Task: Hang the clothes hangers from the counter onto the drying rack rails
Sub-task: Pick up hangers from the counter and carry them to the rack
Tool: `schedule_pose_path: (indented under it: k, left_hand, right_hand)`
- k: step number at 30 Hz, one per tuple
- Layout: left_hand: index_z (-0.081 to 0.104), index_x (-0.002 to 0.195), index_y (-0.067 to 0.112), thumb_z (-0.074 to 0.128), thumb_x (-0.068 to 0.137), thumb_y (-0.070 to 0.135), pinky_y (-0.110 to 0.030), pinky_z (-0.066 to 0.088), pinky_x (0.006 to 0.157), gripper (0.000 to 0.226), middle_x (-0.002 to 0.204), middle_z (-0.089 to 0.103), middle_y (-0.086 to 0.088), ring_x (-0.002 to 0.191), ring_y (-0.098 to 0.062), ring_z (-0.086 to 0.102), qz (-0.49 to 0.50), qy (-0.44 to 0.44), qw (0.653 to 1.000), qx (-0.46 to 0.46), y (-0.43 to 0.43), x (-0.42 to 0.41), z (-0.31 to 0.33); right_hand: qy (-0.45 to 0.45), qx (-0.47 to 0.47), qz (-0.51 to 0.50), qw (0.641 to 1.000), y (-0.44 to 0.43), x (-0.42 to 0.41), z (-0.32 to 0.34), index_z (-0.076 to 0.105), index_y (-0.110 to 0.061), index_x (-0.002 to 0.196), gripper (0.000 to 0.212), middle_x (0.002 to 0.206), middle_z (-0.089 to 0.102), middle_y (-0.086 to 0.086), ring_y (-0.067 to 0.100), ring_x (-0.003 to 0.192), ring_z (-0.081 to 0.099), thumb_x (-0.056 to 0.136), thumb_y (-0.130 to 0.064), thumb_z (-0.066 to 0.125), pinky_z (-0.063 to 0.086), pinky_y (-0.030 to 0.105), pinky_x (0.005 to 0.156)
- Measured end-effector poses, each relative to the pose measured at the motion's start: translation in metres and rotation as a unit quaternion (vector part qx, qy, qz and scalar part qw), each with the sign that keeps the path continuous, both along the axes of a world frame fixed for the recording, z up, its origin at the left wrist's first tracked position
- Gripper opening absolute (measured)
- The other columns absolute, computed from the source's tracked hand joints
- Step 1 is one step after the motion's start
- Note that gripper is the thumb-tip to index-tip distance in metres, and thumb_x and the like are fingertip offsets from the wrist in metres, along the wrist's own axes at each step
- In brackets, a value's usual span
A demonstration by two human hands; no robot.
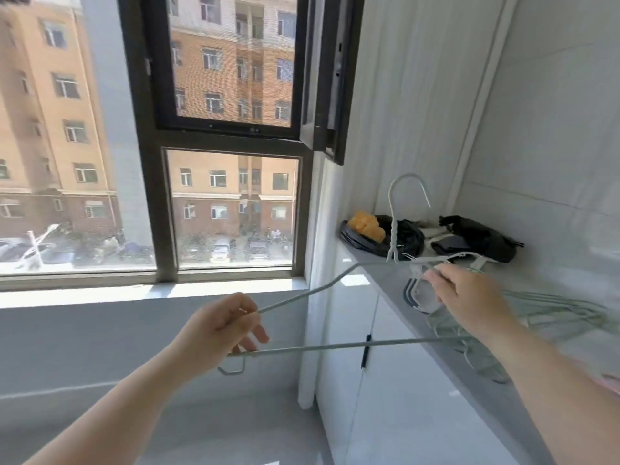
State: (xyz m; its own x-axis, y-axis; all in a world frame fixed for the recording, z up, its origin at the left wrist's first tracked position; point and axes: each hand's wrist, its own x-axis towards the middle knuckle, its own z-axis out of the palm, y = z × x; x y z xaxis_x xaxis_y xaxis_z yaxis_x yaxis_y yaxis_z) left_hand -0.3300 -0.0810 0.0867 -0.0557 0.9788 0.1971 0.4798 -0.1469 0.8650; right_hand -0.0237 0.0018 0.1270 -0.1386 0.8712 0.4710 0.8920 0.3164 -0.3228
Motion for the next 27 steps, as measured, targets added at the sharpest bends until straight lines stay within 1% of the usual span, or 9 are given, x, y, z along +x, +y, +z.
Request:
schedule_pose_path:
  k: [3, 6, 11, 14, 17, 19, 22, 24, 27]
  left_hand:
    - [0.054, 0.075, 0.021, 0.049, 0.092, 0.009, -0.014, 0.044, 0.052, 0.021, 0.061, 0.068, 0.020, 0.050, 0.001, 0.061, 0.017, 0.055, 0.998, -0.010, -0.029, -0.046, 0.006]
    - [0.054, 0.077, 0.029, 0.047, 0.093, 0.017, -0.017, 0.042, 0.054, 0.022, 0.060, 0.064, 0.028, 0.049, 0.000, 0.059, 0.020, 0.130, 0.991, -0.027, -0.060, -0.093, 0.014]
    - [0.050, 0.087, 0.033, 0.040, 0.096, 0.020, -0.016, 0.039, 0.049, 0.019, 0.067, 0.060, 0.015, 0.049, -0.004, 0.055, 0.114, 0.217, 0.969, -0.020, -0.114, -0.173, 0.038]
    - [0.052, 0.112, 0.025, 0.034, 0.097, 0.027, -0.027, 0.047, 0.071, 0.023, 0.089, 0.066, 0.006, 0.080, -0.016, 0.063, 0.247, 0.351, 0.903, 0.025, -0.149, -0.225, 0.057]
    - [0.044, 0.123, 0.029, 0.030, 0.098, 0.033, -0.025, 0.044, 0.080, 0.029, 0.110, 0.065, 0.003, 0.103, -0.019, 0.061, 0.334, 0.463, 0.818, 0.067, -0.180, -0.276, 0.072]
    - [0.047, 0.123, 0.031, 0.035, 0.097, 0.033, -0.025, 0.046, 0.076, 0.028, 0.107, 0.067, 0.004, 0.099, -0.017, 0.063, 0.366, 0.485, 0.791, 0.073, -0.202, -0.306, 0.083]
    - [0.063, 0.107, 0.025, 0.061, 0.086, 0.028, -0.027, 0.050, 0.060, 0.021, 0.084, 0.073, 0.002, 0.074, -0.016, 0.069, 0.405, 0.492, 0.756, 0.147, -0.228, -0.349, 0.095]
    - [0.057, 0.117, 0.029, 0.046, 0.094, 0.030, -0.026, 0.048, 0.071, 0.025, 0.096, 0.071, 0.004, 0.081, -0.016, 0.066, 0.434, 0.440, 0.780, 0.101, -0.242, -0.375, 0.097]
    - [0.058, 0.114, 0.025, 0.040, 0.097, 0.028, -0.023, 0.043, 0.064, 0.025, 0.079, 0.064, 0.007, 0.051, -0.006, 0.050, 0.442, 0.371, 0.814, 0.060, -0.254, -0.414, 0.101]
  right_hand:
    - [-0.005, -0.048, 0.061, 0.997, -0.009, -0.054, 0.002, 0.039, -0.027, 0.058, 0.039, 0.055, 0.045, -0.009, 0.017, 0.062, 0.045, 0.096, -0.026, 0.043, 0.027, 0.027, 0.053]
    - [-0.001, -0.072, 0.100, 0.992, -0.018, -0.122, 0.010, 0.043, -0.027, 0.058, 0.038, 0.056, 0.050, -0.009, 0.009, 0.057, 0.047, 0.096, -0.029, 0.043, 0.035, 0.029, 0.059]
    - [-0.006, -0.075, 0.198, 0.977, -0.047, -0.261, 0.024, 0.047, -0.026, 0.063, 0.034, 0.060, 0.053, -0.009, 0.014, 0.062, 0.053, 0.096, -0.030, 0.044, 0.040, 0.029, 0.064]
    - [0.001, -0.064, 0.251, 0.966, -0.067, -0.343, 0.033, 0.052, -0.023, 0.065, 0.033, 0.058, 0.052, -0.011, 0.006, 0.054, 0.048, 0.097, -0.029, 0.044, 0.035, 0.021, 0.055]
    - [0.026, -0.060, 0.304, 0.951, -0.083, -0.412, 0.043, 0.065, -0.010, 0.086, 0.029, 0.074, 0.065, -0.002, 0.012, 0.064, 0.056, 0.097, -0.026, 0.044, 0.041, 0.025, 0.065]
    - [0.026, -0.057, 0.338, 0.939, -0.094, -0.453, 0.052, 0.065, -0.009, 0.091, 0.027, 0.082, 0.068, 0.002, 0.016, 0.069, 0.060, 0.097, -0.025, 0.044, 0.042, 0.022, 0.063]
    - [0.014, -0.026, 0.374, 0.927, -0.108, -0.512, 0.069, 0.064, -0.015, 0.093, 0.024, 0.091, 0.070, 0.004, 0.017, 0.075, 0.061, 0.097, -0.027, 0.044, 0.044, 0.024, 0.065]
    - [0.001, -0.010, 0.391, 0.920, -0.113, -0.549, 0.082, 0.064, -0.012, 0.104, 0.026, 0.099, 0.070, 0.007, 0.022, 0.085, 0.063, 0.097, -0.028, 0.044, 0.048, 0.029, 0.074]
    - [-0.013, 0.005, 0.413, 0.911, -0.121, -0.594, 0.100, 0.059, -0.016, 0.119, 0.028, 0.114, 0.065, 0.006, 0.024, 0.103, 0.060, 0.096, -0.025, 0.045, 0.048, 0.034, 0.086]
